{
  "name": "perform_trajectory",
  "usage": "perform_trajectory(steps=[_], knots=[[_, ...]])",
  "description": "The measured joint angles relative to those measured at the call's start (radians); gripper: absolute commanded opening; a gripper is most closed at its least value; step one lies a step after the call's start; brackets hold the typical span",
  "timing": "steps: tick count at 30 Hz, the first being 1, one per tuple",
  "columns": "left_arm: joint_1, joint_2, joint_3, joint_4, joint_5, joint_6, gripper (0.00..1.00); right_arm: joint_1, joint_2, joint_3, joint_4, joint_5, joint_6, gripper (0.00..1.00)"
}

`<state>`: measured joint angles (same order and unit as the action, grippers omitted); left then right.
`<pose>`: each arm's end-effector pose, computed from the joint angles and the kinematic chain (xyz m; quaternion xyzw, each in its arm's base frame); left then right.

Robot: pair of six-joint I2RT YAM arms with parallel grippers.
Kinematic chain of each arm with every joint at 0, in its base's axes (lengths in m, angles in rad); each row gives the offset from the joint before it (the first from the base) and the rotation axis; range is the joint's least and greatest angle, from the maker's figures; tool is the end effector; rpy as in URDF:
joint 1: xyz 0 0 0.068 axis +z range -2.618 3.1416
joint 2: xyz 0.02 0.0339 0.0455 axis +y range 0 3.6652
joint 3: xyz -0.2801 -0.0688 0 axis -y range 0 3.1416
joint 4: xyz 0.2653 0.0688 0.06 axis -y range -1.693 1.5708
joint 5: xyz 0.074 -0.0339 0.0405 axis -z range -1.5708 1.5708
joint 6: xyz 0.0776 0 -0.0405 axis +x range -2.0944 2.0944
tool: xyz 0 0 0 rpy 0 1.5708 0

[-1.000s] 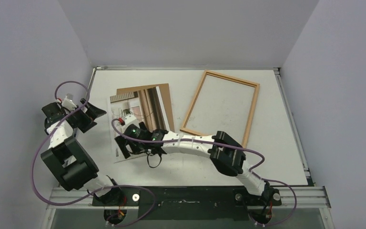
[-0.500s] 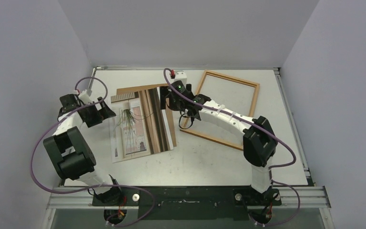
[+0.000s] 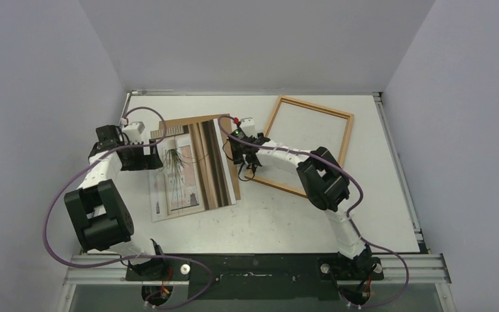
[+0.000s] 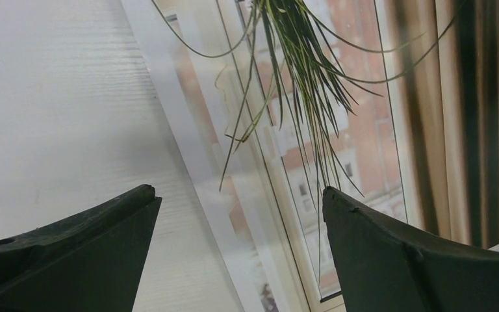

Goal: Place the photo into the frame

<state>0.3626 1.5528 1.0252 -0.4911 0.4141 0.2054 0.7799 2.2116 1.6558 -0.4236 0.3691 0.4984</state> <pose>0.3387 0.0951 0.1883 -0.0181 0.9431 -0.1151 0.3115 0.3937 0.3500 0.1275 -0.0790 0.9386 0.0300 0.3346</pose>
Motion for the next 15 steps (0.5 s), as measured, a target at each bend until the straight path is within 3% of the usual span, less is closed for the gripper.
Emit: perform_trajectory(steps=[5, 15], knots=[[-0.053, -0.013, -0.013, -0.018, -0.023, 0.039, 0.98, 0.010, -0.055, -0.118, 0.078, 0.011, 0.021, 0.42], [-0.090, -0.014, -0.013, -0.026, -0.056, 0.048, 0.98, 0.130, -0.299, -0.489, 0.150, 0.059, 0.074, 0.24]])
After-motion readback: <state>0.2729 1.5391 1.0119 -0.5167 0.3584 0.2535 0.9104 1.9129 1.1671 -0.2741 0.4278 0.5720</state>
